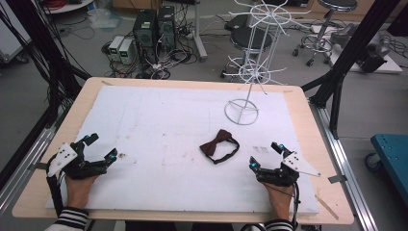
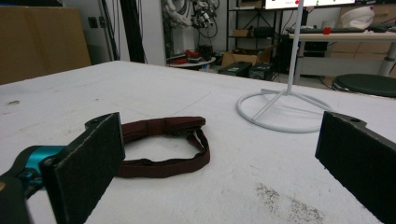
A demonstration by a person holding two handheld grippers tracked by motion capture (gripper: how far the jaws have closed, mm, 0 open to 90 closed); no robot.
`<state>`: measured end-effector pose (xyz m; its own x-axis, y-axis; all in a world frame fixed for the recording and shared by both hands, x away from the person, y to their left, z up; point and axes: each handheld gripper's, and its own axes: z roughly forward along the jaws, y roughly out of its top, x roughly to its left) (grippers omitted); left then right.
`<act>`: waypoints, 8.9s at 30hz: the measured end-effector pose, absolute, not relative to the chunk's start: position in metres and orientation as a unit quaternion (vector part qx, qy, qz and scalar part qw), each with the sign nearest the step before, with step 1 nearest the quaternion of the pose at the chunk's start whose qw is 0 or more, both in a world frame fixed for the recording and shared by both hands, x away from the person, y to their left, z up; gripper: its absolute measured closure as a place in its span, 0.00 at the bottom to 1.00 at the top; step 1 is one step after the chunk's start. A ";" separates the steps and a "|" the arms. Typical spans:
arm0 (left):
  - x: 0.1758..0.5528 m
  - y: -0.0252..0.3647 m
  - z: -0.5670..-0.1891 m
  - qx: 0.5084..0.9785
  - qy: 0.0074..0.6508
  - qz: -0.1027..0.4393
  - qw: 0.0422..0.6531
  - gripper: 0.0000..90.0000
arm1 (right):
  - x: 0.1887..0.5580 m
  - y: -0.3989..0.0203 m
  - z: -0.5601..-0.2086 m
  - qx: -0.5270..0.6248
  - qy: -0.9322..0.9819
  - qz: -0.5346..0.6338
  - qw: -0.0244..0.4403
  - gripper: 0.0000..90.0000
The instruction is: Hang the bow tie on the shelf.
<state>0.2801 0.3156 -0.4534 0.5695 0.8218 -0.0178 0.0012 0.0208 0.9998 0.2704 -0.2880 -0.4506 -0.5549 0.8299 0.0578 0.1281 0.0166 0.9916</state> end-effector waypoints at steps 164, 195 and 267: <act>0.281 0.316 -0.453 0.617 0.336 0.320 0.636 0.07 | 0.431 -0.151 -0.410 0.013 0.976 0.202 0.080 0.84; 0.281 0.317 -0.453 0.617 0.336 0.320 0.636 0.07 | 0.391 -0.183 -0.344 0.099 0.933 0.327 0.113 0.85; 0.280 0.316 -0.453 0.620 0.332 0.321 0.634 0.07 | 0.351 -0.315 -0.287 0.360 0.699 0.554 0.273 0.85</act>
<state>0.2804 0.3161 -0.4534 0.5728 0.8194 -0.0232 0.0038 0.0257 0.9997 0.3506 -0.3154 -0.2875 -0.5910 0.8065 0.0176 0.2010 0.1261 0.9714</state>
